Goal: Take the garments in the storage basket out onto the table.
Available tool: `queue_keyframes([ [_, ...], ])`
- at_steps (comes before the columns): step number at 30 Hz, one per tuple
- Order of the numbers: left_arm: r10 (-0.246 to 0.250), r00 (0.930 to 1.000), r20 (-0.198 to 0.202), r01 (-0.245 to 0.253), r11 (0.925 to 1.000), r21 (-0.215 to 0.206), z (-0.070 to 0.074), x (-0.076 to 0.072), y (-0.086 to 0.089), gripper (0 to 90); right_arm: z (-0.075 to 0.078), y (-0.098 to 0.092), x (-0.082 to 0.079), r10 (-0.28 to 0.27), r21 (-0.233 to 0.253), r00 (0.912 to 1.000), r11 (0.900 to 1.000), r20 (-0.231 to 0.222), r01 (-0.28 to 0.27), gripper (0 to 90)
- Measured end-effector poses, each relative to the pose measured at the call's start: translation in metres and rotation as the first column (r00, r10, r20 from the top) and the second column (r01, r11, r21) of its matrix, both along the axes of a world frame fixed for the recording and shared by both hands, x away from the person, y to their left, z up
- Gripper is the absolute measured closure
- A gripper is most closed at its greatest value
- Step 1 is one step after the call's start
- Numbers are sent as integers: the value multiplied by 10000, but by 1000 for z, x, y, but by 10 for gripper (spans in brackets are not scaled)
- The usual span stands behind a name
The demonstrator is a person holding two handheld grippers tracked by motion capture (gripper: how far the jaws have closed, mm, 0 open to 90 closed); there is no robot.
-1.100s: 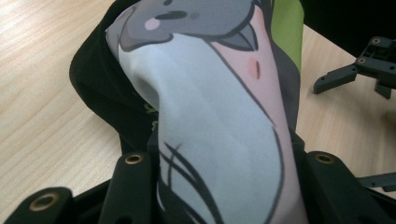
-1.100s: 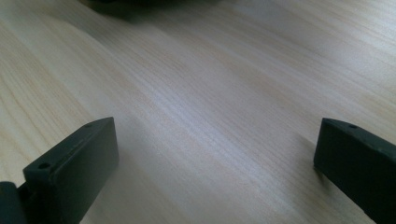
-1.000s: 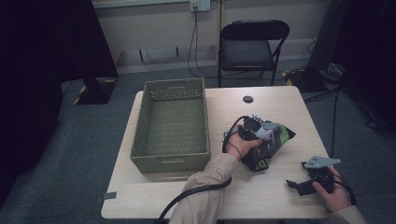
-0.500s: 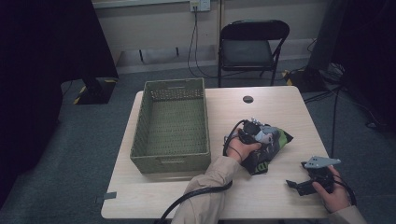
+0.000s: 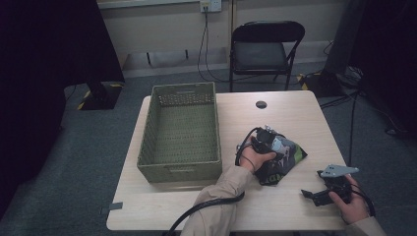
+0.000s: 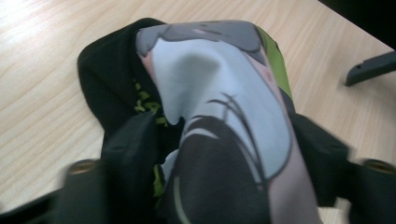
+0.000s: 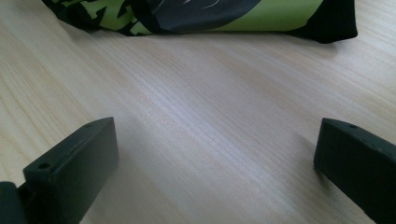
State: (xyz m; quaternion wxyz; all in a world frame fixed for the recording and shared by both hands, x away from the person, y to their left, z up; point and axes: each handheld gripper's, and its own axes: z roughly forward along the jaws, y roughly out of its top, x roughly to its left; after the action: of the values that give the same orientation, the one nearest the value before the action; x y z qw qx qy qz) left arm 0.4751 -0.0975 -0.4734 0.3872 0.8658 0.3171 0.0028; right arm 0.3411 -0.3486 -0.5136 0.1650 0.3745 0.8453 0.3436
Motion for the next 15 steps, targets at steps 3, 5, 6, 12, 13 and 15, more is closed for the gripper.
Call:
queue_keyframes([
  [3, 23, 10000, -57, -24, 9999, -163, 4, 0, 2, 141, 0, 0, 0, 2, 4, 10000, 10000, -5, -2, 0],
  [5, 82, 9999, -64, -83, 9997, -222, 7, -1, 3, 87, 0, 0, 0, 1, 6, 10000, 10000, -6, -1, 0],
  [6, 98, 9999, -77, -100, 9995, -300, 9, -2, 4, 72, 0, 0, 0, 0, 7, 10000, 10000, -9, 0, 0],
  [12, -30, 9999, 98, 35, 9987, -507, 19, -5, 11, 31, 0, 0, 0, 0, 7, 10000, 10000, -10, 0, 0],
  [13, -63, 9999, 128, 70, 9983, -584, 21, -6, 13, 31, 0, 0, 0, -7, 11, 10000, 10000, -26, 7, 0],
  [15, -165, 9998, 94, 171, 9971, -741, 23, -8, 16, 30, 0, 0, 0, 0, 6, 10000, 10000, -9, 0, 0],
])
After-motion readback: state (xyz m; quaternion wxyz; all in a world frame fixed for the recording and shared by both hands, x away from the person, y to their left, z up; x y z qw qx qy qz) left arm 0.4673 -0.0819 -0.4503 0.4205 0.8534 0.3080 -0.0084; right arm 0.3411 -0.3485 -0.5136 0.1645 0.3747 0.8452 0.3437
